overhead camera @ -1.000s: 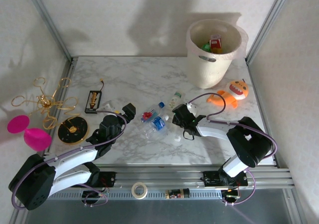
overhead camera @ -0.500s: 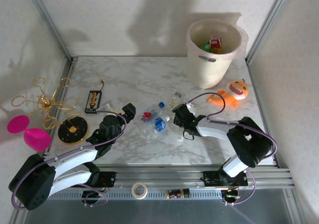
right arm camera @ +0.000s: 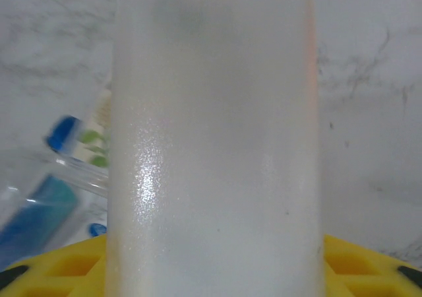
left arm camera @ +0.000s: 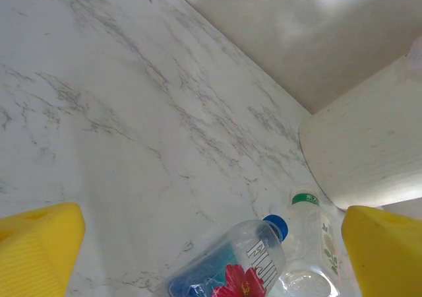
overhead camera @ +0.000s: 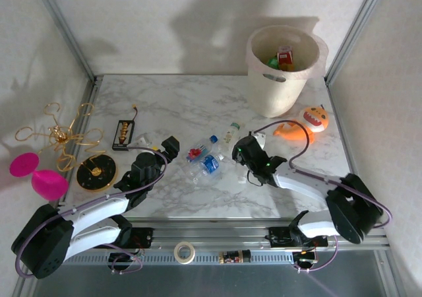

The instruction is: Put the plastic bottles in the bin

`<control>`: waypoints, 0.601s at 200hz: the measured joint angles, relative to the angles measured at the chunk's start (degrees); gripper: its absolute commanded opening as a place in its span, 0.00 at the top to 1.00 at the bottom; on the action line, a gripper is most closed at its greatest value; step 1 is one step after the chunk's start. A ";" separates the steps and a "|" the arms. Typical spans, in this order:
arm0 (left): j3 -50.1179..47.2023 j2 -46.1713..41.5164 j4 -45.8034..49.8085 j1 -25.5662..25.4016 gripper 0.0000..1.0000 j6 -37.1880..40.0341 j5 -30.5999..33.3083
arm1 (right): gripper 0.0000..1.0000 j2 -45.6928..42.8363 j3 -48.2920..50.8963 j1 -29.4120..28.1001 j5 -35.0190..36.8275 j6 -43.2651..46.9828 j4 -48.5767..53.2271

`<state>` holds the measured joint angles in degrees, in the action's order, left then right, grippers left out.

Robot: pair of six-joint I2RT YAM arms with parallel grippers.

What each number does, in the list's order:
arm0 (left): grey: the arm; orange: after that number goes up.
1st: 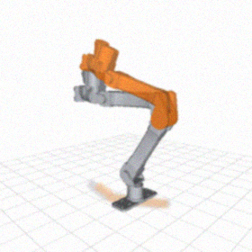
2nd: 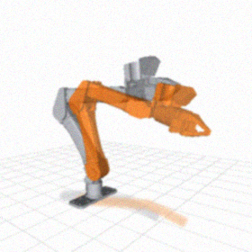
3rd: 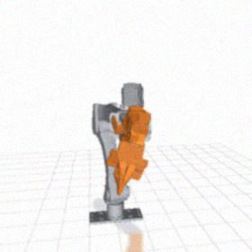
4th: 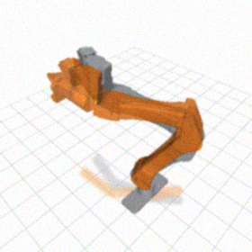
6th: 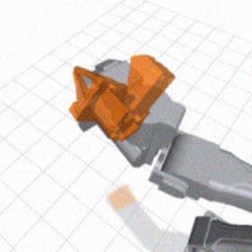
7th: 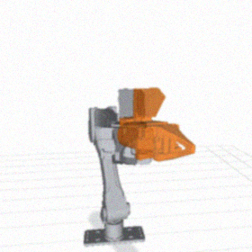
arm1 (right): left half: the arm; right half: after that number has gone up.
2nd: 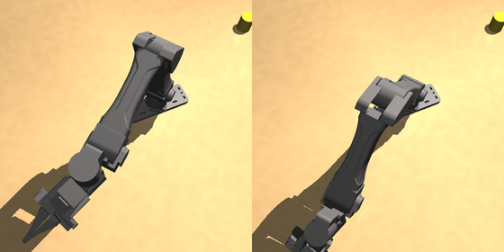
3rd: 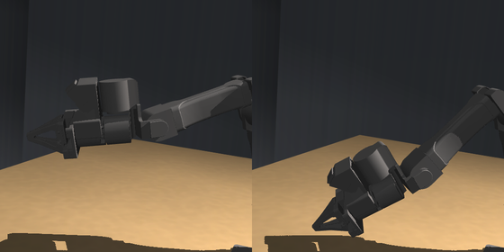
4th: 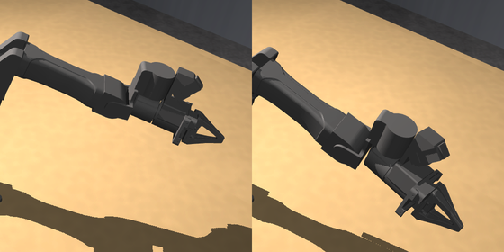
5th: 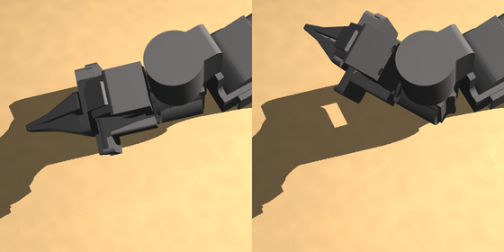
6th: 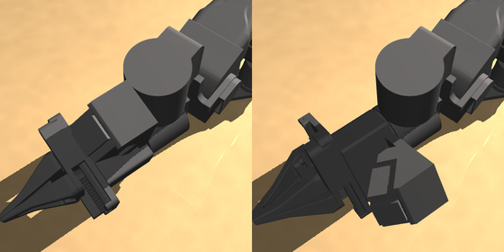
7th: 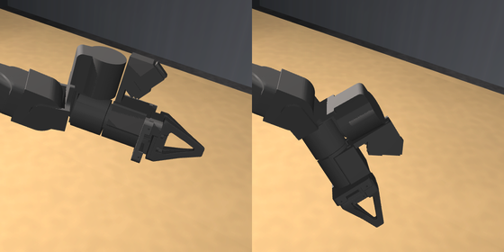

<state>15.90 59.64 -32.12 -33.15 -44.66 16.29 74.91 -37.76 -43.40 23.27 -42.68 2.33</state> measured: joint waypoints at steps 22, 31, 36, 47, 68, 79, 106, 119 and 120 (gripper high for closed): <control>0.00 1.16 -0.96 0.00 0.01 0.00 -0.04 | 0.55 -5.20 -0.15 0.02 1.31 3.48 -0.50; 0.00 1.62 -1.33 0.02 0.00 0.00 -0.22 | 0.55 -6.95 -0.59 0.02 1.81 5.14 -0.70; 0.00 1.84 -1.49 0.04 0.00 0.00 -0.24 | 0.55 -7.67 -0.94 0.02 2.08 6.03 -0.87; 0.00 2.25 -1.88 0.07 0.00 0.00 -0.28 | 0.55 -9.11 -2.23 0.13 2.56 8.20 -1.36; -0.02 2.62 -2.51 0.37 0.00 0.02 -0.68 | 0.55 -10.73 -5.64 0.79 2.91 12.20 -2.86; -0.02 2.80 -2.71 0.39 0.00 0.00 -0.76 | 0.55 -10.95 -7.54 1.36 3.17 14.16 -4.02; -0.04 2.82 -2.82 0.48 0.01 0.00 -1.36 | 0.55 -10.88 -11.87 3.17 3.32 19.04 -7.32; -0.15 2.82 -2.80 0.66 0.01 0.00 -1.53 | 0.55 -10.34 -13.88 4.44 3.06 21.18 -8.96; -0.15 2.82 -2.80 0.66 0.00 0.00 -1.53 | 0.55 -10.29 -13.99 4.52 3.04 21.33 -9.07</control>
<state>15.75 62.46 -34.92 -32.49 -44.66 14.76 64.62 -51.75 -38.87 26.30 -21.34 -6.74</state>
